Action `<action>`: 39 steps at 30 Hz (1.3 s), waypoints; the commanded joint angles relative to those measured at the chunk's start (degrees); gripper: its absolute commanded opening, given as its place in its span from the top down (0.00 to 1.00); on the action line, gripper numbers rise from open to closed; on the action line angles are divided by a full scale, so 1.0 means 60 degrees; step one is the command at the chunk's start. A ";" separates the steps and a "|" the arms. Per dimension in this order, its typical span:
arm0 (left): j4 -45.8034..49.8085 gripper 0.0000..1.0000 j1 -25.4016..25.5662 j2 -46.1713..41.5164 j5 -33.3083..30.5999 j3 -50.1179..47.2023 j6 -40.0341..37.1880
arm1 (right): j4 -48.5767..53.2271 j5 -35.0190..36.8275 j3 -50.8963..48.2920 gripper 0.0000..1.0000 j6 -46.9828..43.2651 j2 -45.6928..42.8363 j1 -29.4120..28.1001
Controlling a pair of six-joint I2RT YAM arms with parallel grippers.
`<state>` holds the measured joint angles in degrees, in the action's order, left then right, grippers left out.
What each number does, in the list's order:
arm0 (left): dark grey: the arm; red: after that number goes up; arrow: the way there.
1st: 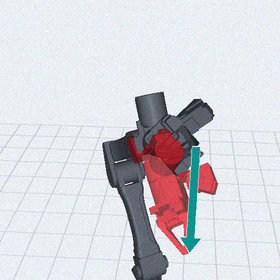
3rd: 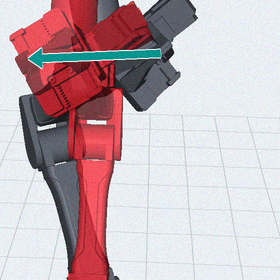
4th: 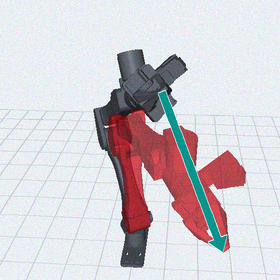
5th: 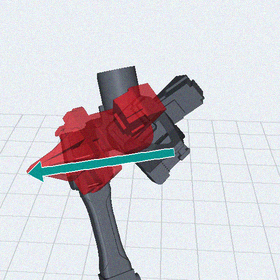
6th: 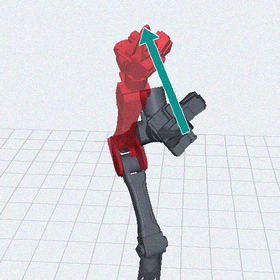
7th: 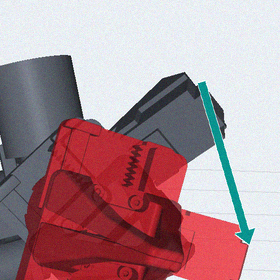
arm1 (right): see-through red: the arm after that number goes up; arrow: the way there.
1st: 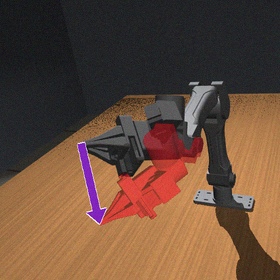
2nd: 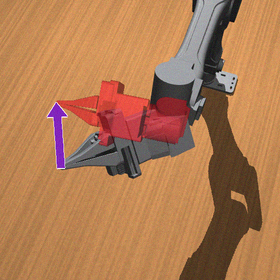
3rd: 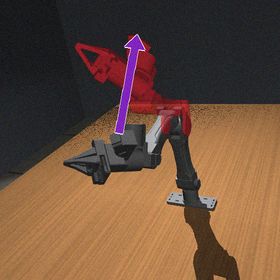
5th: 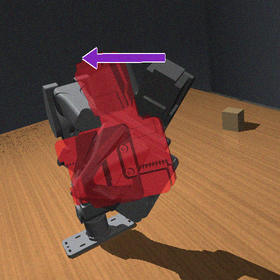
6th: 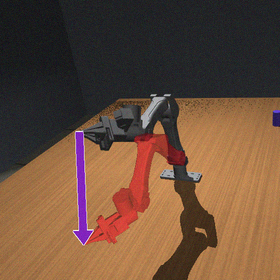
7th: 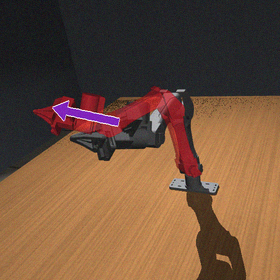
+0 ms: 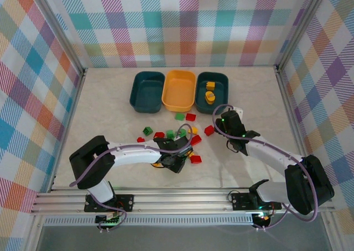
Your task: Sort the legos into containers by color
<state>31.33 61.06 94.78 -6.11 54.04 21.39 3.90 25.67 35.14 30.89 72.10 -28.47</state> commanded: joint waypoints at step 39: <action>0.2387 0.71 -0.5091 0.8260 -0.0133 1.4286 -0.1680 | -0.0095 0.0093 -0.0245 0.31 -0.0286 -0.1321 0.0013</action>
<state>40.73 30.13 142.54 -8.05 134.78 13.52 4.10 25.10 34.54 30.48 65.87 -28.47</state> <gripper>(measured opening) 0.288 0.691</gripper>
